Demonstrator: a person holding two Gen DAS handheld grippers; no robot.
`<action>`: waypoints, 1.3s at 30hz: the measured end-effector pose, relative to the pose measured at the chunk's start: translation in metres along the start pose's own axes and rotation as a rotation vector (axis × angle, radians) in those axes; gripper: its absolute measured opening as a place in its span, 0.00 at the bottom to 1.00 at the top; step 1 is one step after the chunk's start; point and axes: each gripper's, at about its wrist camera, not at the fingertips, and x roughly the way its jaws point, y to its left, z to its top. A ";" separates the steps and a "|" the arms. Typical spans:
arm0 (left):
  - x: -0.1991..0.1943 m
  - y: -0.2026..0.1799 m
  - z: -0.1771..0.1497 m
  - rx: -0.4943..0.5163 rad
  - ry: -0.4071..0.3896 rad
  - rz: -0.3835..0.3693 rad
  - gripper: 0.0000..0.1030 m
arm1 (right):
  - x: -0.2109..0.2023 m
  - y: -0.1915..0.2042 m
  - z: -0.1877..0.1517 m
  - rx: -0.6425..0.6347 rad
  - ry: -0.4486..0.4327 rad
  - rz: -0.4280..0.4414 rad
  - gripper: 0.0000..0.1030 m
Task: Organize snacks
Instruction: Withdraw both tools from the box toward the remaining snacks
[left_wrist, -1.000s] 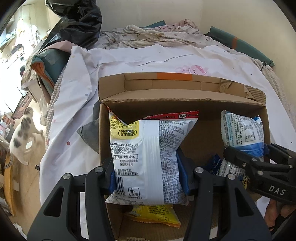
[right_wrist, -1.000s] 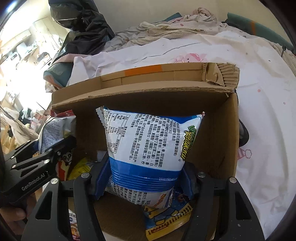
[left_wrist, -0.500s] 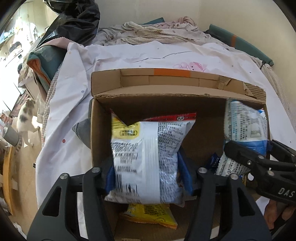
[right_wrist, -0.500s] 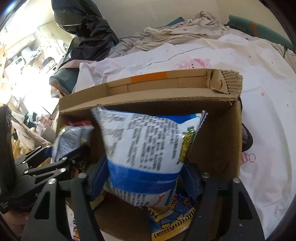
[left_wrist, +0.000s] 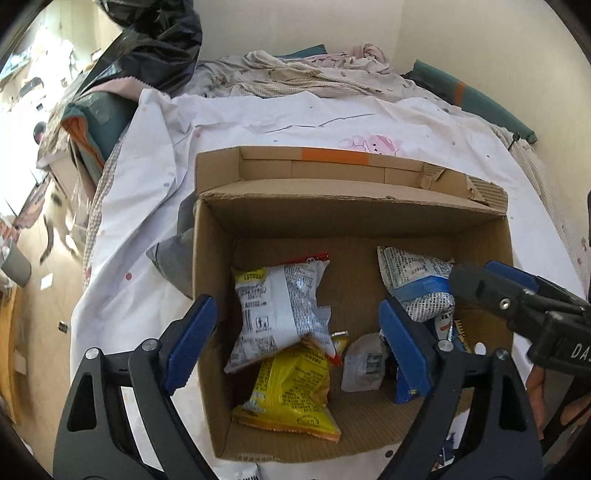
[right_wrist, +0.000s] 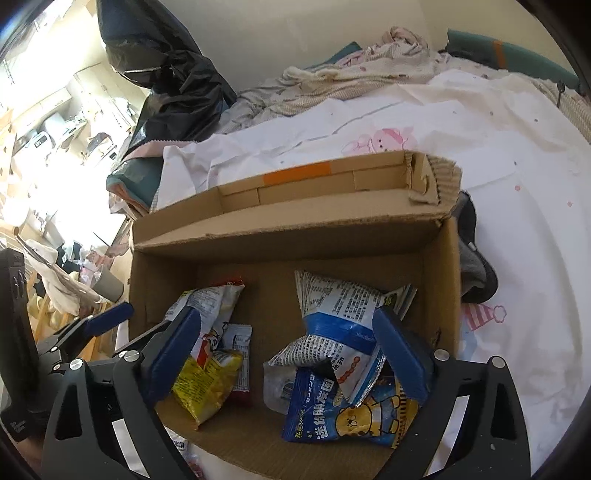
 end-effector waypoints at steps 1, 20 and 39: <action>-0.002 0.001 -0.001 -0.008 0.001 -0.003 0.85 | -0.003 0.000 0.000 0.004 -0.006 0.004 0.94; -0.070 0.048 -0.034 -0.089 -0.048 0.056 0.85 | -0.060 0.001 -0.043 0.081 0.007 -0.007 0.94; -0.114 0.066 -0.101 -0.145 0.000 0.041 0.85 | -0.101 0.016 -0.108 0.095 0.060 -0.036 0.94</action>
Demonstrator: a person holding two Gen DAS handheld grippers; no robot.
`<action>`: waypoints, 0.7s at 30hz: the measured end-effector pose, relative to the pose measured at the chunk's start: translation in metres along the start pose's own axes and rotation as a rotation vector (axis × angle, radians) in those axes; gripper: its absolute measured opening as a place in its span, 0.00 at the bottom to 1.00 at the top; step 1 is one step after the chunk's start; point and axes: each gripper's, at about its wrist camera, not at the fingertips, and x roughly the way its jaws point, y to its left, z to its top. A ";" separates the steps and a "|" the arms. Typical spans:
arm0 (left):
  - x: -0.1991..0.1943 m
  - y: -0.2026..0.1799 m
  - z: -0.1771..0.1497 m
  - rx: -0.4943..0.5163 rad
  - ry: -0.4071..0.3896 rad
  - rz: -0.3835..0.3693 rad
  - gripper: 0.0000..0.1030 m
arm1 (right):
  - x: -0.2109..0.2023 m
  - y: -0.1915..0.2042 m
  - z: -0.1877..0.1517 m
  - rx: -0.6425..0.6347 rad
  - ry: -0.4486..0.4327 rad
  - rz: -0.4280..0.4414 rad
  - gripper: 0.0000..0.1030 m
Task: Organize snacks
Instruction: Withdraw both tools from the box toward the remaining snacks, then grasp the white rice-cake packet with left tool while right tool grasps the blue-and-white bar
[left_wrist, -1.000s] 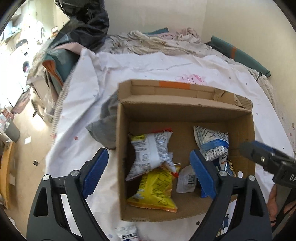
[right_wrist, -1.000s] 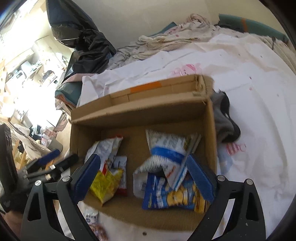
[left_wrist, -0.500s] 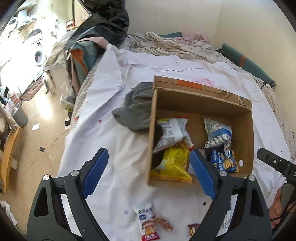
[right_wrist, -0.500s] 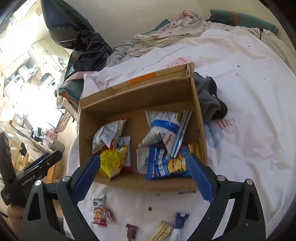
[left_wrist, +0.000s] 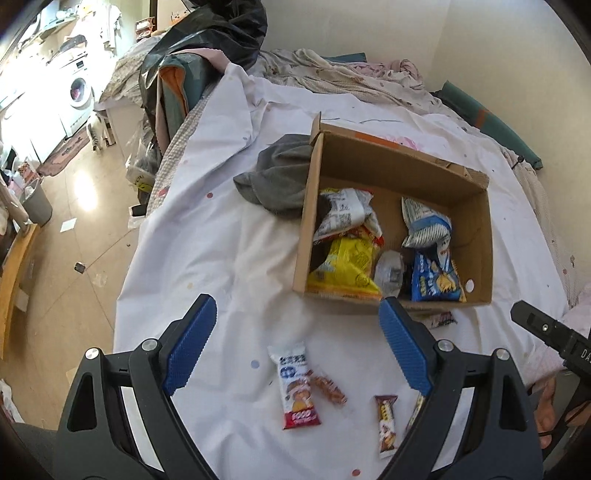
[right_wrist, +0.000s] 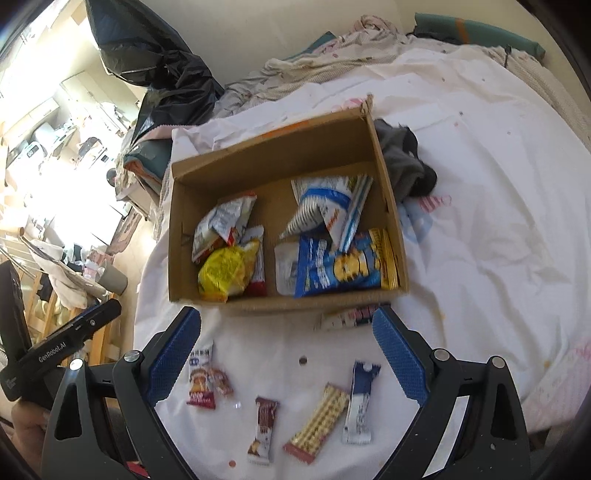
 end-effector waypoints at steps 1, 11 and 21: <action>-0.001 0.002 -0.003 0.000 0.000 0.011 0.85 | 0.000 -0.001 -0.003 0.010 0.009 -0.002 0.94; 0.038 0.027 -0.029 -0.125 0.182 0.038 0.98 | 0.012 -0.016 -0.025 0.133 0.089 -0.001 0.94; 0.115 0.018 -0.073 -0.122 0.474 0.066 0.56 | 0.021 -0.026 -0.023 0.184 0.103 -0.006 0.94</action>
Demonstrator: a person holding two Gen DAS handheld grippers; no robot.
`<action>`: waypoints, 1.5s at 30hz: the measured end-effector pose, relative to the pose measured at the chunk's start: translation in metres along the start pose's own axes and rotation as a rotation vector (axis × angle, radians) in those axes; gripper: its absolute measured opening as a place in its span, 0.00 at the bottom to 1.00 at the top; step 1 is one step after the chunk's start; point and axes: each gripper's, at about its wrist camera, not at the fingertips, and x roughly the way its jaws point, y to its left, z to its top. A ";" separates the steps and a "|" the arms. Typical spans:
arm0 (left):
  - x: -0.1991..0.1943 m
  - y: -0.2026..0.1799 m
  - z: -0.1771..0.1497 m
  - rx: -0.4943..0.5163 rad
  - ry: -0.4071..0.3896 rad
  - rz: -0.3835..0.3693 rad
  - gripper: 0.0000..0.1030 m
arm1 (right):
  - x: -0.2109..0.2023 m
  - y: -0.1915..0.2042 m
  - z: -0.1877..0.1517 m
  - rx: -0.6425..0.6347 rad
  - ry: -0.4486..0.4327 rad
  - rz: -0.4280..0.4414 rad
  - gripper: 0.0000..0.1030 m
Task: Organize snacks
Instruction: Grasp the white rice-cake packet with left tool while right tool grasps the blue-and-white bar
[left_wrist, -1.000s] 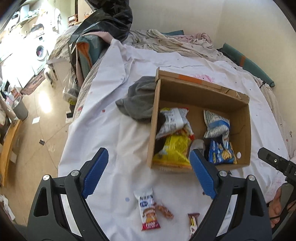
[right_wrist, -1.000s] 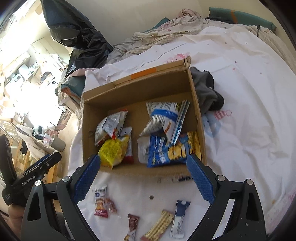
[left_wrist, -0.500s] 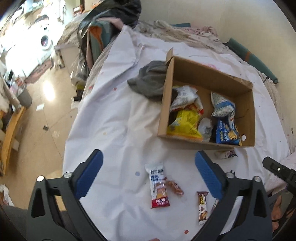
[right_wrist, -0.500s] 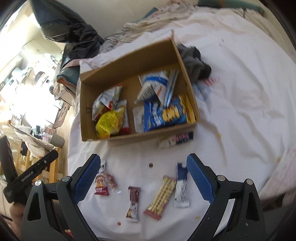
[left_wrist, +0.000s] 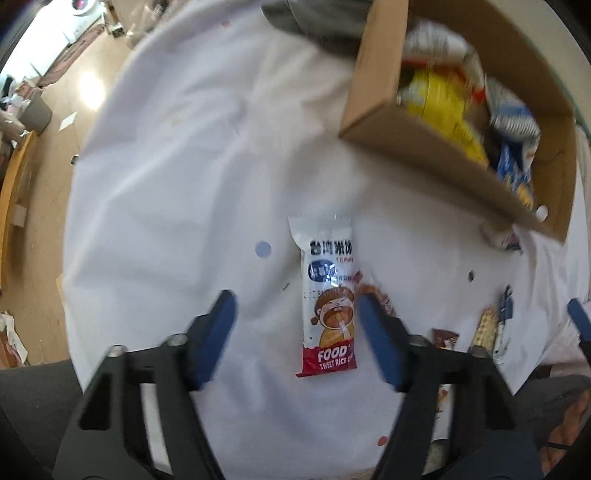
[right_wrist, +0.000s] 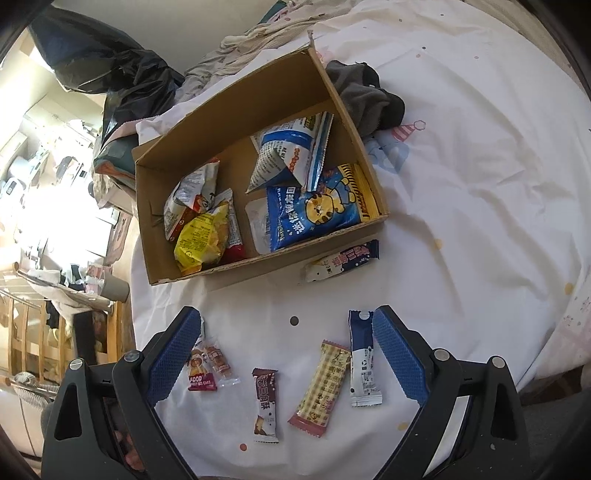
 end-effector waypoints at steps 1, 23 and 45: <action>0.004 -0.001 0.000 0.004 0.009 0.014 0.54 | 0.001 -0.001 0.000 0.003 0.000 -0.001 0.94; -0.009 -0.023 -0.008 0.043 -0.017 -0.006 0.26 | 0.046 -0.054 -0.006 0.115 0.238 -0.097 0.52; -0.048 -0.010 0.001 0.035 -0.142 -0.043 0.26 | 0.047 -0.021 -0.015 -0.013 0.217 -0.053 0.17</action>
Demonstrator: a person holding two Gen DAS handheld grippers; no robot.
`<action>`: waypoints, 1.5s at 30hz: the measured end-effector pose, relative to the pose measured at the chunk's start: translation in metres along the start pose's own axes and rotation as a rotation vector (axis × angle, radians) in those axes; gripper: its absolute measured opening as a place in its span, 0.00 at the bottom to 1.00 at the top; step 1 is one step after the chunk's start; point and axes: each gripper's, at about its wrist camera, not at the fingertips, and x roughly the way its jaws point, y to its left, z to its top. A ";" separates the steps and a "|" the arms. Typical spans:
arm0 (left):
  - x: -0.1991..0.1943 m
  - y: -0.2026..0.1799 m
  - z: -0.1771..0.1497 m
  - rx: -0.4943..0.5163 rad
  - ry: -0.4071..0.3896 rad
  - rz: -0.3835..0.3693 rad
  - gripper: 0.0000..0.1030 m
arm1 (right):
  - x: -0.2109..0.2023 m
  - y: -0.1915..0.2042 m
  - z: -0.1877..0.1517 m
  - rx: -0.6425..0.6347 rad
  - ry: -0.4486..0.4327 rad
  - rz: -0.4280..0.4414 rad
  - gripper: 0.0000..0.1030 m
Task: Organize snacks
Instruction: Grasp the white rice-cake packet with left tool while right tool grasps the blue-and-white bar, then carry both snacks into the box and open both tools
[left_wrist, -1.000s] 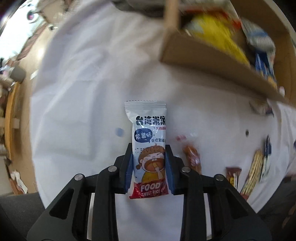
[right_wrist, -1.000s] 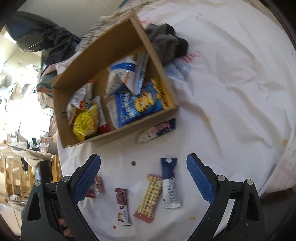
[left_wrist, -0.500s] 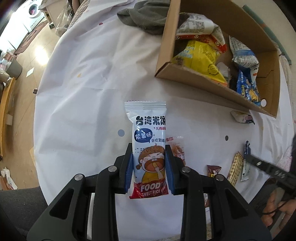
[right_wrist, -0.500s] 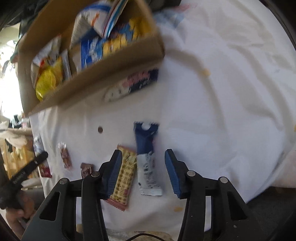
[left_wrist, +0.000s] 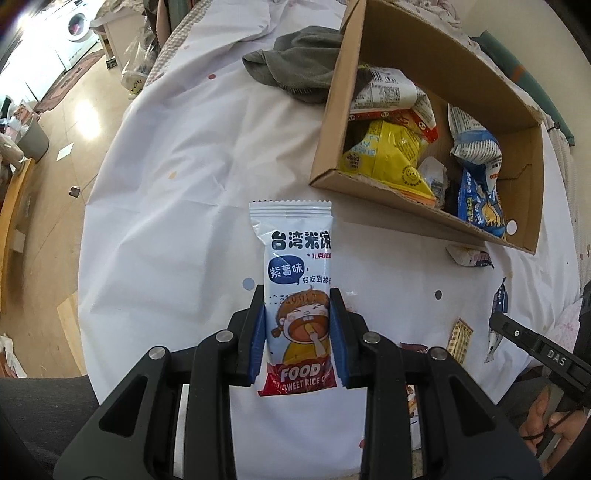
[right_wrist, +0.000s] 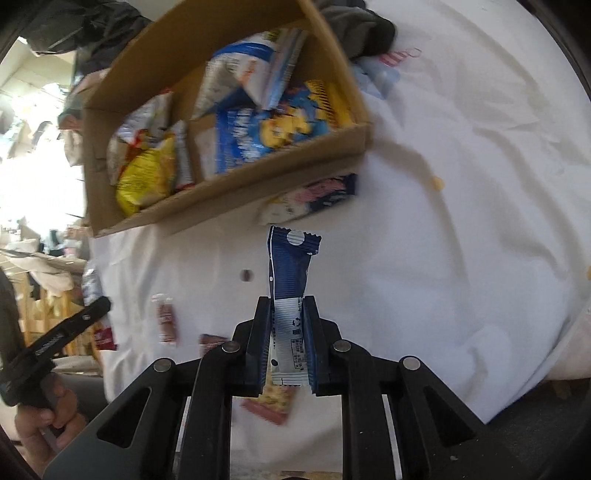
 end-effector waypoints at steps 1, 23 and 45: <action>-0.001 0.001 0.000 0.000 -0.006 0.002 0.26 | -0.001 0.004 0.001 -0.009 -0.003 0.018 0.17; -0.089 -0.019 0.035 0.039 -0.348 0.024 0.26 | -0.055 0.059 0.036 -0.170 -0.285 0.286 0.17; -0.042 -0.106 0.101 0.237 -0.323 0.005 0.26 | -0.036 0.040 0.113 -0.110 -0.308 0.191 0.17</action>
